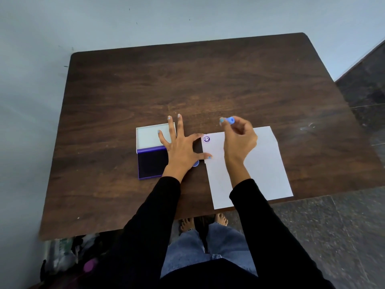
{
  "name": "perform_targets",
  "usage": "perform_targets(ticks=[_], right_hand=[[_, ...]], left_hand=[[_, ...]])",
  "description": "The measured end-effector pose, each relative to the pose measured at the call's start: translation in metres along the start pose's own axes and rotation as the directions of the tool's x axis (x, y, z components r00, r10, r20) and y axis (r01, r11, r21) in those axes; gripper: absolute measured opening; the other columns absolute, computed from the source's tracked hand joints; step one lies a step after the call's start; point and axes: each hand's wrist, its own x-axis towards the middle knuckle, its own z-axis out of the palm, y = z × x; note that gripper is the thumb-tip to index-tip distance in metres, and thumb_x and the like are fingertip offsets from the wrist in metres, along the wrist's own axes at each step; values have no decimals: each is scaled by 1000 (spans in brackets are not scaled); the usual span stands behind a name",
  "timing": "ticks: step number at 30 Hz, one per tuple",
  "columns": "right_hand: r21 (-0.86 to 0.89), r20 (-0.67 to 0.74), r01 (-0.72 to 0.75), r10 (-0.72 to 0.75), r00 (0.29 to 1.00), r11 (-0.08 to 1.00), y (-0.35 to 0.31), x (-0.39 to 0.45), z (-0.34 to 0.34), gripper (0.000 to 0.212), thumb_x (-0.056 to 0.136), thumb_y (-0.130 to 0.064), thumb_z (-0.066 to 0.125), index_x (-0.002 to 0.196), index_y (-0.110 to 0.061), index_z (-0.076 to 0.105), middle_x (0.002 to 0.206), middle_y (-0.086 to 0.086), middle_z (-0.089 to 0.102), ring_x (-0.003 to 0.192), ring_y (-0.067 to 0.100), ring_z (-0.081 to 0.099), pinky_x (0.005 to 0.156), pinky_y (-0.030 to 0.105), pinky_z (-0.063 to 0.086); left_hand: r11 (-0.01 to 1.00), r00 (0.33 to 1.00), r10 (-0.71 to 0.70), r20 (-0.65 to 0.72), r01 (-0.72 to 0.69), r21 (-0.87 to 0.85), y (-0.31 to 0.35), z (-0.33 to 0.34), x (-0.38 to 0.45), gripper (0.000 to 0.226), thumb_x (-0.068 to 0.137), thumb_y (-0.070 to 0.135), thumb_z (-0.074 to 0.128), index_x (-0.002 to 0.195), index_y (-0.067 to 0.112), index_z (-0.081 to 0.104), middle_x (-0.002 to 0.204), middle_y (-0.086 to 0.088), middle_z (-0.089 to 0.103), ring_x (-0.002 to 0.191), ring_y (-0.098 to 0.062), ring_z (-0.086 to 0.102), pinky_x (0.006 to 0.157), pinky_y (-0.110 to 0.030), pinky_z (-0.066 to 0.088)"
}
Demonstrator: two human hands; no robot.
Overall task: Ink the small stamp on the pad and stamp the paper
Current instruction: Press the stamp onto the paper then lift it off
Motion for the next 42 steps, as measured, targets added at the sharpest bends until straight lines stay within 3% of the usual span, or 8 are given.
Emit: perform_targets(ticks=[9,14,19,27,35,38,40,42], right_hand=[[168,-95,-40,56,994,985,-17,20,-12,23,72,-16,81,91,-9,70,82,4,73,78,15,71,73,21,58],[185,-76,-48,63,995,982,-17,20,-14,22,72,-16,81,89,-10,69,81,4,72,76,15,71,74,22,58],[219,-74,-38,56,996,975,-21,22,-13,25,72,-14,81,92,-5,69,83,9,73,76,16,71,75,24,59],[204,-28,-25,31,999,979,-25,20,-7,23,73,-16,80,92,-9,69,81,2,71,74,11,69,71,17,57],[207,57,-51,40,998,977,-30,23,-9,20,73,-17,79,90,-14,69,75,-6,70,71,7,70,76,24,59],[198,120,-55,31,992,979,-37,21,-1,18,75,-19,78,90,-15,69,79,-3,71,77,11,71,79,29,59],[193,186,-70,33,982,979,-42,16,7,18,77,-19,77,92,-15,68,81,-2,71,79,12,71,79,30,60],[209,278,-105,44,959,972,-46,8,16,18,78,-17,76,94,-13,68,82,-1,71,78,11,70,77,28,60]], left_hand=[[999,1000,19,-6,-19,-42,1,-5,0,67,62,67,71,124,43,58,160,-7,-14,142,-35,-26,106,-66,-11],[992,998,-34,-59,26,-127,-3,-17,-5,63,65,68,68,121,40,60,161,-4,-5,144,-31,-22,106,-65,-12],[989,994,-82,-71,72,-132,-15,-26,-27,48,57,61,79,97,37,67,160,-4,12,145,-29,-19,105,-64,-17],[997,996,-74,50,74,-4,-8,-22,-43,41,65,52,79,99,35,64,160,-7,7,144,-32,-21,105,-64,-17],[977,987,-157,10,157,-147,-8,-22,-40,22,73,40,78,91,36,67,159,-4,15,145,-32,-17,105,-63,-18],[933,968,-234,-93,196,-303,-6,-34,-33,20,74,34,78,89,33,66,143,0,45,145,-27,10,109,-60,-10],[893,951,-259,-170,169,-416,-4,-46,-27,20,75,29,76,92,28,65,117,4,63,127,-21,44,111,-51,13],[808,939,-291,-186,137,-573,-2,-57,-23,24,76,21,76,98,20,67,103,2,69,103,-18,61,96,-34,41]])
